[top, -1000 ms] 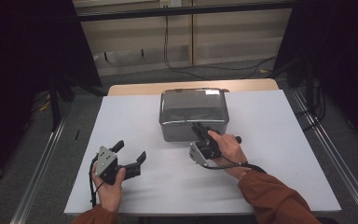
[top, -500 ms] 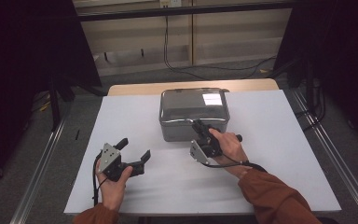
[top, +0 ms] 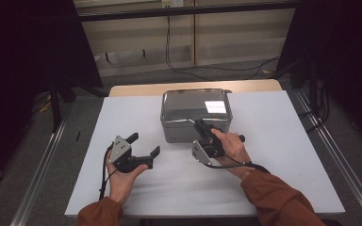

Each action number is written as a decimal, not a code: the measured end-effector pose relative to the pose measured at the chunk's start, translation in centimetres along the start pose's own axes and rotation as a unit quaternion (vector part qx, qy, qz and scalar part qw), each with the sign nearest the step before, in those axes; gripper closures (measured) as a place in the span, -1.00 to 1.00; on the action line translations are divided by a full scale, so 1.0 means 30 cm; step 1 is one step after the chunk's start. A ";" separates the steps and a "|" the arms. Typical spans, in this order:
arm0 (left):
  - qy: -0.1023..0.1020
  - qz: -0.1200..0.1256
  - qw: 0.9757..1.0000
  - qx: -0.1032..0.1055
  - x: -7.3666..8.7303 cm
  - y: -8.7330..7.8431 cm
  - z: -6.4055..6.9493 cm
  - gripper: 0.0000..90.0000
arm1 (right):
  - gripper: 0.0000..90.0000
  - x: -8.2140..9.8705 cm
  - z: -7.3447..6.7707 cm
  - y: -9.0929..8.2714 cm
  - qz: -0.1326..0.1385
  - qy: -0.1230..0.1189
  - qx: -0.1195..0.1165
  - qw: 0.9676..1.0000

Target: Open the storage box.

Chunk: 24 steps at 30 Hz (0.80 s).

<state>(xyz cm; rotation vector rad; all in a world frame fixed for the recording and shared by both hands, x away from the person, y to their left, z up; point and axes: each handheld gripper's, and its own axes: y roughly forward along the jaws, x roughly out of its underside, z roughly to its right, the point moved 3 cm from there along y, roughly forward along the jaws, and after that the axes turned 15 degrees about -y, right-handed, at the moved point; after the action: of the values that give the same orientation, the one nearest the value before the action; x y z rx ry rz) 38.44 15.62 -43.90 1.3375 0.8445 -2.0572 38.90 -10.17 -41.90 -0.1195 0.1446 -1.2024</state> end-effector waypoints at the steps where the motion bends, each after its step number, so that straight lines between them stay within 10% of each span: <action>1: -0.002 -0.001 1.000 0.001 -0.001 0.006 0.000 -0.96 | 0.75 0.001 0.006 0.000 0.001 0.001 0.002 1.000; 24: 0.035 0.003 0.999 0.001 -0.071 0.160 0.004 -0.90 | 0.78 0.011 0.068 0.006 0.008 0.007 0.019 1.000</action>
<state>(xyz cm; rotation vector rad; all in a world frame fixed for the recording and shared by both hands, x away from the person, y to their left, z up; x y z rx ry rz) 42.62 12.60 -42.91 1.4190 0.8683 -2.0174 39.54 -10.38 -39.94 -0.0764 0.1344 -1.1906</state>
